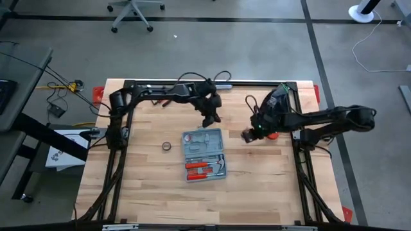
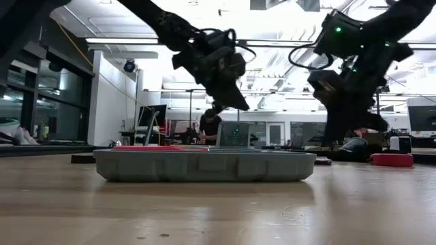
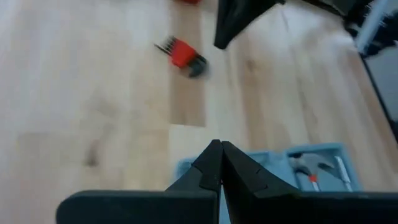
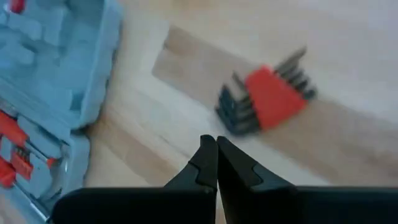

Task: Prefit tool cases
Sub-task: Put the orange hex key set into the gray tool case

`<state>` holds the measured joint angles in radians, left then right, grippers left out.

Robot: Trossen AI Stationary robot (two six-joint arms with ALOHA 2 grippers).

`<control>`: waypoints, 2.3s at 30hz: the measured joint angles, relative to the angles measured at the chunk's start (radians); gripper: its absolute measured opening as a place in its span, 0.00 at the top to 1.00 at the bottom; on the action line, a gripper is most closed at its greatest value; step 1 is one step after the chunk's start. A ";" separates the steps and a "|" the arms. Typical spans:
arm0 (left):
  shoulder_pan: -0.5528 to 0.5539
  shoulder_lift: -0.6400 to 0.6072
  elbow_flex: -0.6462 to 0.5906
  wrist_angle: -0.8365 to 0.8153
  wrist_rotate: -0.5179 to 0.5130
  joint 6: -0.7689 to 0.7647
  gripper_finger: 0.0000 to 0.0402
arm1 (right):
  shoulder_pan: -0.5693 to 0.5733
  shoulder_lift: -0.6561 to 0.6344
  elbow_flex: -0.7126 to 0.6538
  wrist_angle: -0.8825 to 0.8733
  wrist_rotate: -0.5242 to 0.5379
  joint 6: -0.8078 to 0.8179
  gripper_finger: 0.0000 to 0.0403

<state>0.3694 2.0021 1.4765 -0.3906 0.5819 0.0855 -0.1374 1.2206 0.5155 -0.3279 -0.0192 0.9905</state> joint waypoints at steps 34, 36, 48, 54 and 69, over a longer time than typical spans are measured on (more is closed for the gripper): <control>0.082 0.155 0.139 -0.105 0.088 0.020 1.00 | -0.263 0.175 -0.128 0.444 -0.011 0.014 1.00; 0.080 0.159 0.139 -0.116 0.087 0.021 1.00 | -0.263 0.200 -0.103 0.445 -0.035 -0.002 1.00; 0.076 0.163 0.139 -0.140 0.086 0.023 1.00 | -0.190 0.173 0.019 0.233 0.136 -0.028 1.00; 0.076 0.164 0.139 -0.154 0.084 0.057 1.00 | -0.176 0.102 0.054 0.102 0.118 -0.057 1.00; 0.078 0.164 0.139 -0.172 0.083 0.084 1.00 | -0.123 0.099 0.059 -0.289 0.257 0.065 1.00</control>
<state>0.4473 2.1662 1.6157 -0.5627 0.6651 0.1697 -0.2607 1.3201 0.5747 -0.6169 0.2374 1.0557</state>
